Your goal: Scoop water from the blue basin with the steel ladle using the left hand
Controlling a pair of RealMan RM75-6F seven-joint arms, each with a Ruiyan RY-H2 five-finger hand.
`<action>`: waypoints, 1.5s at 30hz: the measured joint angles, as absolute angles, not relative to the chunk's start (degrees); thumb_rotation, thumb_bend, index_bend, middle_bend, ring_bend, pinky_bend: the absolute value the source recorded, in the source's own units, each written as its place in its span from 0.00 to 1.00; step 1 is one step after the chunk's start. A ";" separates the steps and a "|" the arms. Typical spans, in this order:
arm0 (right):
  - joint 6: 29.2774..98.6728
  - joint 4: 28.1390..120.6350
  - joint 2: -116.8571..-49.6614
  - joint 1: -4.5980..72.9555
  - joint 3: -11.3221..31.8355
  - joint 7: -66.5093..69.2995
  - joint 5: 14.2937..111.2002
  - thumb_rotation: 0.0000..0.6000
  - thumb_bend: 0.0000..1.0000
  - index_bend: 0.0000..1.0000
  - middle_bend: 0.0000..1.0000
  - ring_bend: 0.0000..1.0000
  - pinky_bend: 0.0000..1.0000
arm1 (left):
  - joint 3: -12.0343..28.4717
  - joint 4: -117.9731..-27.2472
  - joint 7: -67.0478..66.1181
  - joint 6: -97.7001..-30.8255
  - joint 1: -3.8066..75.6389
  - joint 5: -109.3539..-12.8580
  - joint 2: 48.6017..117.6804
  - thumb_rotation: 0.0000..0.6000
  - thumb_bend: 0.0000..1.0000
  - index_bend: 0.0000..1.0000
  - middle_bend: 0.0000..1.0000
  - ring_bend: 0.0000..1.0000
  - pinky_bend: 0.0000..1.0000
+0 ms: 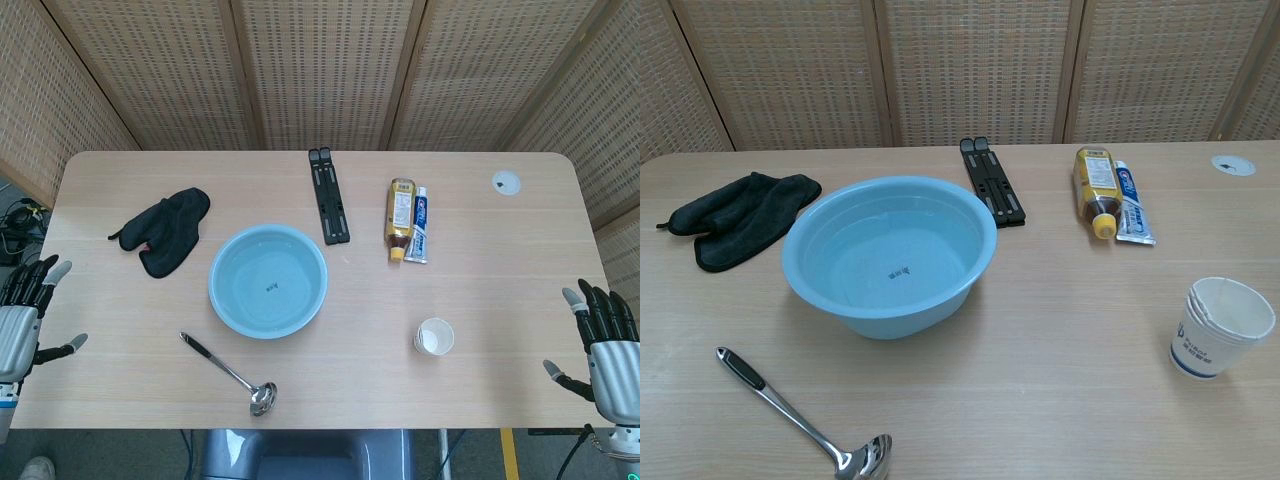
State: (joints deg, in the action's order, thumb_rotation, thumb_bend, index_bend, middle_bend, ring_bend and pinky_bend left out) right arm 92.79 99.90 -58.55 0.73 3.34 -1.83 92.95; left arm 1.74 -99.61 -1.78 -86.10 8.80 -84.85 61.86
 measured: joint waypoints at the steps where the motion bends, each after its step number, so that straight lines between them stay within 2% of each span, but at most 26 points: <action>1: 92.73 99.93 -58.50 0.73 3.32 -1.75 92.90 1.00 0.00 0.00 0.00 0.00 0.00 | 1.73 -99.59 -1.82 -86.06 8.78 -84.96 61.88 1.00 0.00 0.00 0.00 0.00 0.00; 7: 92.67 100.18 -58.27 0.70 3.20 -1.59 93.04 1.00 0.00 0.00 0.00 0.00 0.00 | 1.59 -99.19 -1.91 -85.64 8.94 -86.12 62.19 1.00 0.00 0.00 0.00 0.00 0.00; 8: 92.70 100.26 -58.23 0.68 3.18 -1.55 93.08 1.00 0.00 0.00 0.00 0.00 0.00 | 1.52 -99.02 -1.90 -85.48 9.09 -86.64 62.33 1.00 0.00 0.00 0.01 0.01 0.01; 9: 92.72 100.32 -58.21 0.66 3.17 -1.52 93.10 1.00 0.00 0.00 0.00 0.00 0.00 | 1.44 -98.85 -1.90 -85.30 9.25 -87.12 62.46 1.00 0.00 0.00 0.07 0.06 0.05; 10: 92.74 100.37 -58.17 0.65 3.16 -1.49 93.14 1.00 0.00 0.00 0.00 0.00 0.00 | 1.35 -98.64 -1.90 -85.09 9.45 -87.69 62.62 1.00 0.00 0.00 0.20 0.19 0.17; 11: 92.74 100.42 -58.14 0.66 3.18 -1.47 93.12 1.00 0.00 0.00 0.00 0.00 0.00 | 1.24 -98.26 -1.91 -84.82 9.79 -88.58 62.91 1.00 0.00 0.00 0.38 0.36 0.33; 13: 92.63 100.50 -58.11 0.71 3.27 -1.50 92.87 1.00 0.00 0.00 0.00 0.00 0.00 | 1.18 -97.26 -2.07 -84.67 10.42 -90.33 63.73 1.00 0.00 0.02 0.62 0.59 0.57; 14: 92.42 100.56 -58.09 0.79 3.37 -1.54 92.59 1.00 0.00 0.00 0.00 0.00 0.00 | 1.12 -96.11 -2.33 -84.54 10.95 -91.76 64.57 1.00 0.00 0.06 0.70 0.67 0.68; 17: 91.54 100.69 -58.13 1.14 3.61 -1.82 91.74 1.00 0.00 0.00 0.00 0.00 0.00 | 0.58 -92.03 -3.20 -83.29 13.01 -96.17 66.99 1.00 0.00 0.20 0.88 0.84 0.92; 19: 90.91 100.81 -58.17 1.36 3.64 -2.03 91.39 1.00 0.00 0.00 0.00 0.00 0.00 | 0.06 -88.93 -3.74 -82.23 14.52 -99.18 68.50 1.00 0.00 0.28 0.94 0.90 0.99; 24: 89.54 100.92 -58.42 1.91 3.61 -2.96 90.69 1.00 0.00 0.00 0.00 0.00 0.00 | -2.17 -80.33 -4.16 -77.69 18.97 -105.60 73.47 1.00 0.00 0.36 0.98 0.94 1.00; 32: 87.80 100.83 -58.67 2.57 3.99 -3.32 88.71 1.00 0.00 0.00 0.00 0.00 0.00 | -4.26 -76.33 -4.48 -68.89 23.71 -106.44 78.50 1.00 0.01 0.39 0.99 0.94 1.00; 39: 87.84 100.67 -58.66 2.39 4.13 -3.43 87.76 1.00 0.00 0.00 0.00 0.00 0.00 | -4.07 -74.35 -6.03 -63.01 26.77 -104.24 82.63 1.00 0.22 0.48 0.99 0.94 1.00; 45: 88.01 100.40 -58.44 2.26 4.40 -2.61 87.16 1.00 0.00 0.00 0.00 0.00 0.00 | -4.13 -72.09 -6.99 -60.10 28.14 -102.05 85.62 1.00 0.26 0.47 0.99 0.94 1.00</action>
State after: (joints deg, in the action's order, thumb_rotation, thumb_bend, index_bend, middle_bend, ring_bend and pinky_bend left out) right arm 88.01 100.40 -58.44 2.26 4.40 -2.61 87.16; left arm -4.13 -72.09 -6.99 -60.10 28.14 -102.05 85.62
